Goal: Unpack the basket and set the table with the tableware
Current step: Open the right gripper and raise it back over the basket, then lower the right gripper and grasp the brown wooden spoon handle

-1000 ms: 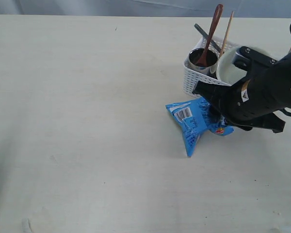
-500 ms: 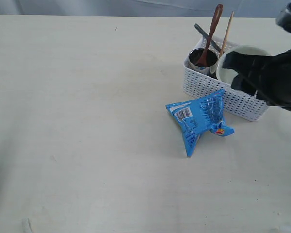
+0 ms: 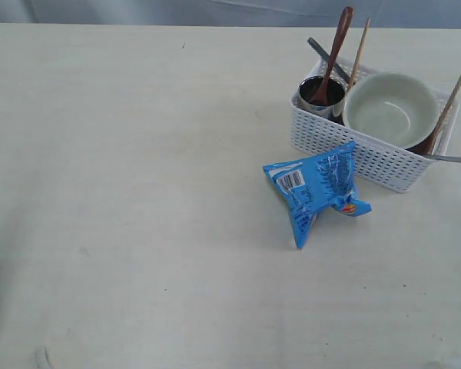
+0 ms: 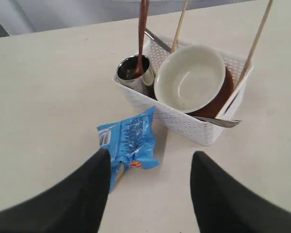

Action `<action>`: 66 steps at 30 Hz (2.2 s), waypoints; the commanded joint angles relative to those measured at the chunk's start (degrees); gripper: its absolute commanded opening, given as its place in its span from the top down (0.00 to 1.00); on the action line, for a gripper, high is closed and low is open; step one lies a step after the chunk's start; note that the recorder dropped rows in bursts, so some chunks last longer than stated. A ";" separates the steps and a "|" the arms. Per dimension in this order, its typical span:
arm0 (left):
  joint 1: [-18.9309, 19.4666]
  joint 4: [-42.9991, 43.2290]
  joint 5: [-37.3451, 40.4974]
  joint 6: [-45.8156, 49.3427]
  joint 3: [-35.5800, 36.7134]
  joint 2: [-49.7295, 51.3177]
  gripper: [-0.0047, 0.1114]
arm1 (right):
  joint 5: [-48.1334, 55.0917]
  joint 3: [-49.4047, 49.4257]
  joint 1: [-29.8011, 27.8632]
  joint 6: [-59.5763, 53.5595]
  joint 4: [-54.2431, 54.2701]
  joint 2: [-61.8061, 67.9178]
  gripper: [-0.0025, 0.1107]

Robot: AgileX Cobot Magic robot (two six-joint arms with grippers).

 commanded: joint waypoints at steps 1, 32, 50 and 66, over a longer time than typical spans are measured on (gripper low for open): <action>0.18 -0.03 0.02 -0.41 0.17 -0.21 0.96 | 3.05 0.06 -0.24 0.39 -7.12 -0.33 0.54; 0.18 -0.03 0.02 -0.41 0.17 -0.21 0.96 | -3.90 -31.99 -20.74 -7.88 -26.83 60.57 0.70; 0.18 -0.03 0.02 -0.41 0.17 -0.21 0.96 | -19.20 -31.99 -26.25 -37.44 30.47 75.23 0.59; 0.18 -0.03 0.02 -0.41 0.17 -0.21 0.96 | -40.61 -31.99 -12.92 -27.40 30.32 85.32 0.39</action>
